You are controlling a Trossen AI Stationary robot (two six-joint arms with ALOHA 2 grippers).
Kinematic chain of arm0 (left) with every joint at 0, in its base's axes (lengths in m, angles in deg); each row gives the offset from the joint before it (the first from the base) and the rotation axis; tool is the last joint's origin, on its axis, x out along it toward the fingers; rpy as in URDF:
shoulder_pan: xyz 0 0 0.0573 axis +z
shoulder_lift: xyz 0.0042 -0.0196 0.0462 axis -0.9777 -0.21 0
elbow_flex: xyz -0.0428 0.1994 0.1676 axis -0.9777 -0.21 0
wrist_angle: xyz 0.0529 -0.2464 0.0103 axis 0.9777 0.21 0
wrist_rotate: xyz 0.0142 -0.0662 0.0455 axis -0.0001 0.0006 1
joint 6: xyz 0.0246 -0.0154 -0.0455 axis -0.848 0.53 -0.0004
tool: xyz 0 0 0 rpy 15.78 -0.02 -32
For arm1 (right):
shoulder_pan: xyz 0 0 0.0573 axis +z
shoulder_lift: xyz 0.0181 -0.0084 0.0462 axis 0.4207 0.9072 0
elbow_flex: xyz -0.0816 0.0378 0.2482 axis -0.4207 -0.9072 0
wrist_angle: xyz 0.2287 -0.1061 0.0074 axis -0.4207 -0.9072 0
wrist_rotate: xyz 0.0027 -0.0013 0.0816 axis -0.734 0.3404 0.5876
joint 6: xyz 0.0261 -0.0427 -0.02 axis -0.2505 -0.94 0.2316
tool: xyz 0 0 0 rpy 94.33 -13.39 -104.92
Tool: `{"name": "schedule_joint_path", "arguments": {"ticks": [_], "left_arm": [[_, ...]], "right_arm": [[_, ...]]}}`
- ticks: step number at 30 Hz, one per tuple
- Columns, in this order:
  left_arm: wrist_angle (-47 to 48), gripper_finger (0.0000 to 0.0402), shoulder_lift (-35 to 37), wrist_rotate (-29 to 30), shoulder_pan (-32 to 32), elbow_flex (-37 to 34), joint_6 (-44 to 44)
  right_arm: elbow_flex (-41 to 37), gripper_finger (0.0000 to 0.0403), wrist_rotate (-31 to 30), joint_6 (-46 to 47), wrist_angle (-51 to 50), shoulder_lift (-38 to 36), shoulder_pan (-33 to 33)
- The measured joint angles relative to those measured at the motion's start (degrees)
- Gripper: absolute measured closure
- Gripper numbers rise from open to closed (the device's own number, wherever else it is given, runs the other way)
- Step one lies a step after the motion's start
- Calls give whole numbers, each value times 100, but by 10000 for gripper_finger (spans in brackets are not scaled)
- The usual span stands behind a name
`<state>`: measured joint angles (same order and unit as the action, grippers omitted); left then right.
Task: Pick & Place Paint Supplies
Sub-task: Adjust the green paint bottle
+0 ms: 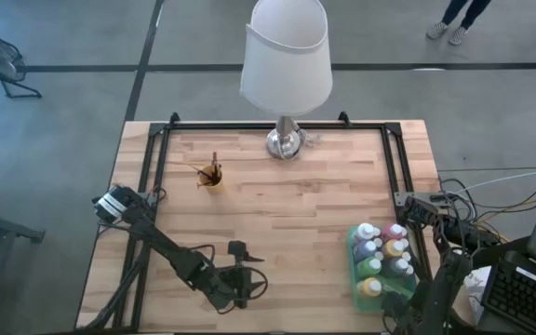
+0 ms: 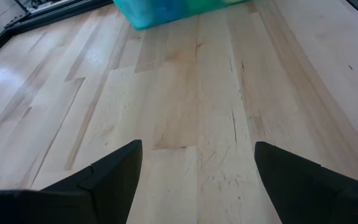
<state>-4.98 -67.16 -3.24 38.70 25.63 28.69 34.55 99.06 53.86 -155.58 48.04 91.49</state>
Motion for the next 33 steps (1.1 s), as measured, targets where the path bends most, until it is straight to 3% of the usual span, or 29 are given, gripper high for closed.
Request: {"name": "schedule_joint_path", "arguments": {"ticks": [17, 24, 33], "left_arm": [[0, 87, 0, -24, 7, -1, 17], [0, 87, 0, -79, 8, 1, 30], [0, 87, 0, -156, 7, -1, 47]], "right_arm": [[71, 393, 144, 335, 144, -336, 15], [76, 370, 149, 504, 150, -363, -9], [29, 306, -34, 488, 178, -362, -69]]}}
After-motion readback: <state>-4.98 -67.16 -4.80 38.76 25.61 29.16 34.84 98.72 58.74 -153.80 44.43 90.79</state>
